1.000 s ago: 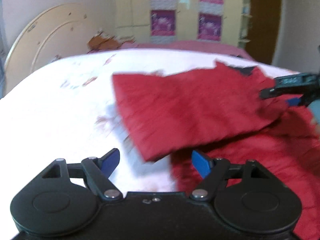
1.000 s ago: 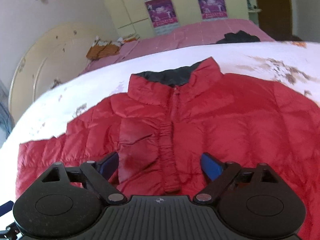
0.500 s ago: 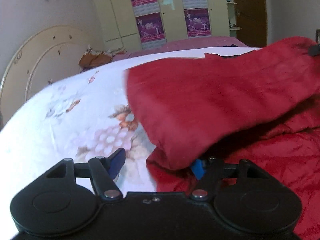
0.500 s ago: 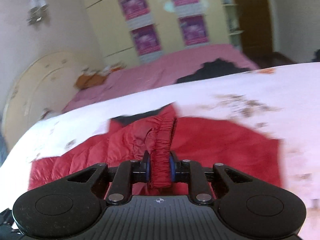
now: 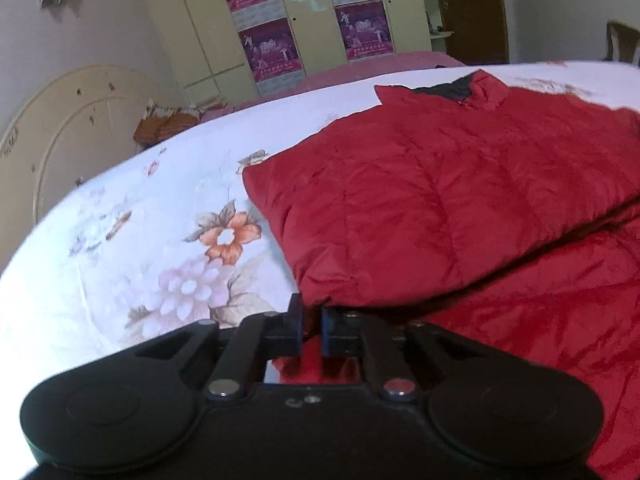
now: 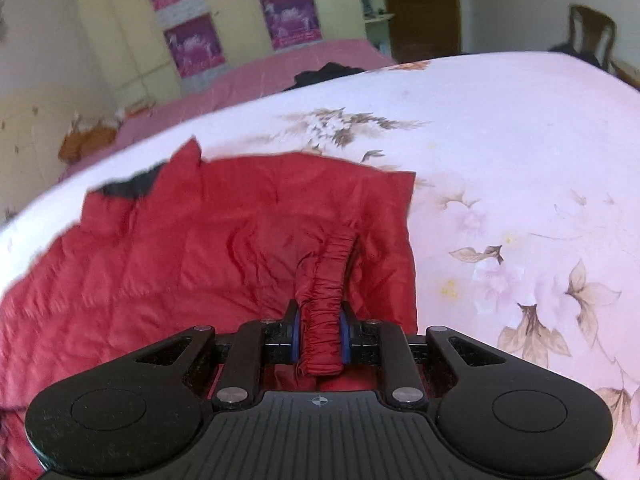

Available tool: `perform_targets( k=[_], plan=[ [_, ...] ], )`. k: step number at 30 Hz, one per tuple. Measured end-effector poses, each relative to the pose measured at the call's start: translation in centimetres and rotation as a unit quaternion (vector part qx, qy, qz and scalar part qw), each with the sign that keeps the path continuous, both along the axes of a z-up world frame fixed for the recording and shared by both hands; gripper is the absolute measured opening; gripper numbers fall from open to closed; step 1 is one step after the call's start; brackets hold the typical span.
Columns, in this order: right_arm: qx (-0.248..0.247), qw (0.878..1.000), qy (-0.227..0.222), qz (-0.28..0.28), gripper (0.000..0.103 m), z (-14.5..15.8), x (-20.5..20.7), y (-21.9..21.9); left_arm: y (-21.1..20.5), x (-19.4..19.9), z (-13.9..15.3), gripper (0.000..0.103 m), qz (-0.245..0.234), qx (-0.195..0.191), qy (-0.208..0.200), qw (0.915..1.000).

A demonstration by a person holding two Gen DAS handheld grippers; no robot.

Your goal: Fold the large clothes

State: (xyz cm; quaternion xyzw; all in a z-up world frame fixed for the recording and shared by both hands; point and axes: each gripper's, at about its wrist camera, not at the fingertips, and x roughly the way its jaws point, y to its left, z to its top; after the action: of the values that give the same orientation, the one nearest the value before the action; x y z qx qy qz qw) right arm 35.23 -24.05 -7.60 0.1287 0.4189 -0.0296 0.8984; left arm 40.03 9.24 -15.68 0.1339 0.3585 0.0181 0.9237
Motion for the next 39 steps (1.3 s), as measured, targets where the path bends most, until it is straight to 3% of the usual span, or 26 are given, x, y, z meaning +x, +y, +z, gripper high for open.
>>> perform_targets(
  k=[6, 8, 10, 12, 19, 22, 23, 24, 28, 32, 34, 39],
  plan=[
    [0.008, 1.0, 0.0, -0.002, 0.019, 0.1, -0.5, -0.7, 1.9, -0.2, 1.2, 0.008, 0.006, -0.056, 0.013, 0.9983],
    [0.004, 1.0, -0.016, -0.002, 0.028, 0.9, -0.9, -1.0, 3.0, -0.6, 2.3, 0.02, 0.021, -0.076, 0.014, 0.9968],
    [-0.002, 0.999, -0.034, -0.007, 0.055, 1.7, -1.0, -1.4, 4.0, -0.9, 3.2, 0.026, 0.034, -0.099, 0.012, 0.9944],
    [0.0, 0.999, -0.048, -0.01, 0.059, 2.2, -0.9, -1.7, 4.8, -1.1, 4.0, 0.025, 0.044, -0.118, 0.008, 0.992],
    [0.012, 1.0, -0.025, 0.002, 0.059, 1.2, 1.5, -1.5, 4.6, 2.0, 5.1, 0.024, 0.051, -0.163, 0.0, 0.9853],
    [0.001, 1.0, -0.015, 0.004, 0.059, 0.4, 2.6, -1.0, 3.4, 3.9, 4.9, 0.024, 0.041, -0.165, -0.012, 0.9854],
    [-0.003, 1.0, -0.012, 0.004, 0.055, 0.2, 2.7, -0.9, 3.0, 4.6, 4.7, 0.024, 0.034, -0.161, -0.014, 0.9863],
    [-0.008, 1.0, -0.01, 0.006, 0.036, 0.0, 2.9, -0.8, 2.6, 5.3, 4.5, 0.024, 0.029, -0.158, -0.015, 0.9869],
    [-0.03, 0.999, -0.019, 0.019, 0.026, 0.1, 3.0, -0.2, 1.4, 7.9, 3.1, 0.024, 0.021, -0.153, -0.013, 0.988],
    [-0.098, 0.995, -0.032, 0.018, 0.024, -0.1, 2.7, 0.1, 0.9, 9.3, 1.7, 0.023, 0.021, -0.138, -0.001, 0.9902],
    [-0.088, 0.996, -0.004, 0.015, 0.023, -1.7, 3.2, -0.6, 1.1, 9.5, 0.7, 0.024, 0.027, -0.139, 0.011, 0.9898],
    [-0.091, 0.996, -0.014, 0.012, 0.024, -0.9, 3.1, -0.9, 1.3, 9.2, 1.4, 0.023, 0.029, -0.128, 0.003, 0.9913]
  ],
)
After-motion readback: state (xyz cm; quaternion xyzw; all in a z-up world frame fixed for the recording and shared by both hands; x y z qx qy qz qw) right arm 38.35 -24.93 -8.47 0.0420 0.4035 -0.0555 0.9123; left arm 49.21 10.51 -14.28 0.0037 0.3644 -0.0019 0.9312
